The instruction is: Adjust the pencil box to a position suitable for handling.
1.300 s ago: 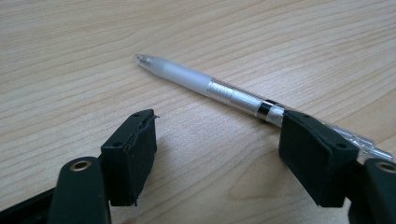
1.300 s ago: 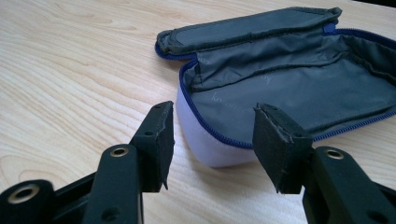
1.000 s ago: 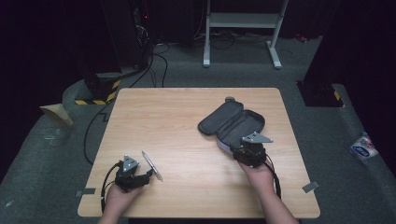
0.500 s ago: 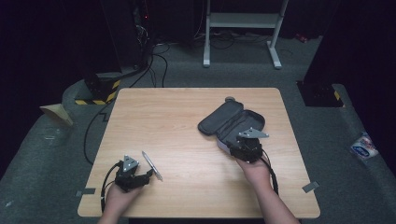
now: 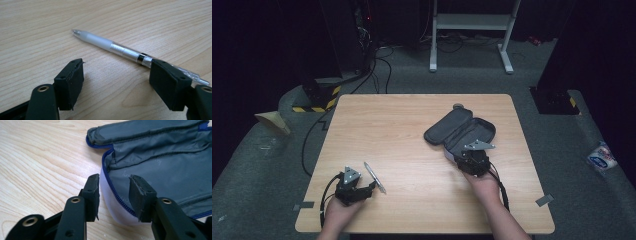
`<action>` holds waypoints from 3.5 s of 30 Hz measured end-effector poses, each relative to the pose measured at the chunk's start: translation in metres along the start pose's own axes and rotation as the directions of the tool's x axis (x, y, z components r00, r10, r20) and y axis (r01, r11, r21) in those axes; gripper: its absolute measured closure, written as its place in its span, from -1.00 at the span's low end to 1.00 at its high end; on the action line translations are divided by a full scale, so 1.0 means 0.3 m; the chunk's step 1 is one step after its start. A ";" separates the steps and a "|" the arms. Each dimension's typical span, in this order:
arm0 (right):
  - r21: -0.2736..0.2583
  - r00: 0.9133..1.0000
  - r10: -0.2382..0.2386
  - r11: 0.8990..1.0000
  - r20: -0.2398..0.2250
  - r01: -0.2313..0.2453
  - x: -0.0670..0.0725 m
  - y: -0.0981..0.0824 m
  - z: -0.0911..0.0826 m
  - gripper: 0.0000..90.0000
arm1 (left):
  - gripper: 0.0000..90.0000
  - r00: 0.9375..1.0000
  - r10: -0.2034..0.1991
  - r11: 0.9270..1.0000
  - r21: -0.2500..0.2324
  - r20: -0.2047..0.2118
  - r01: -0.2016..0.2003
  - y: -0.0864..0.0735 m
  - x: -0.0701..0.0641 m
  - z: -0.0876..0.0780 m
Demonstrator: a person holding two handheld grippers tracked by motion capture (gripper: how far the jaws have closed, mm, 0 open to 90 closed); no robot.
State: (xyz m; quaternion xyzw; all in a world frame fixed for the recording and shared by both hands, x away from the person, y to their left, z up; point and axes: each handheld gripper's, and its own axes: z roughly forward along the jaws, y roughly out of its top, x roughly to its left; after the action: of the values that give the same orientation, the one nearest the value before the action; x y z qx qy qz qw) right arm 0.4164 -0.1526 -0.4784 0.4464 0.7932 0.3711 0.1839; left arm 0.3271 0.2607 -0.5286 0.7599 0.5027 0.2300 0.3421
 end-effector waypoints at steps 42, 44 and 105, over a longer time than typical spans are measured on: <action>-0.090 0.976 -0.125 0.990 -0.178 0.110 0.338 -0.078 0.036 0.90 | -0.38 1.000 0.001 1.000 -0.001 0.001 -0.001 0.000 0.000 0.000; -0.095 0.973 -0.140 0.988 -0.185 0.124 0.358 -0.073 0.041 0.89 | -0.38 1.000 0.001 1.000 0.000 0.002 -0.001 0.000 0.000 0.000; -0.130 0.989 0.135 0.983 0.056 -0.127 -0.135 -0.203 -0.125 0.76 | 0.52 0.989 0.016 0.981 -0.192 0.150 0.013 0.229 -0.332 0.008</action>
State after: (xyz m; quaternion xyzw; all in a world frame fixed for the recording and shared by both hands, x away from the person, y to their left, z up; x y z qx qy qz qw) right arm 0.3798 -0.2226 -0.5010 0.4970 0.7306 0.4173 0.2123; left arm 0.3317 0.1504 -0.4791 0.7389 0.4502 0.2195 0.4506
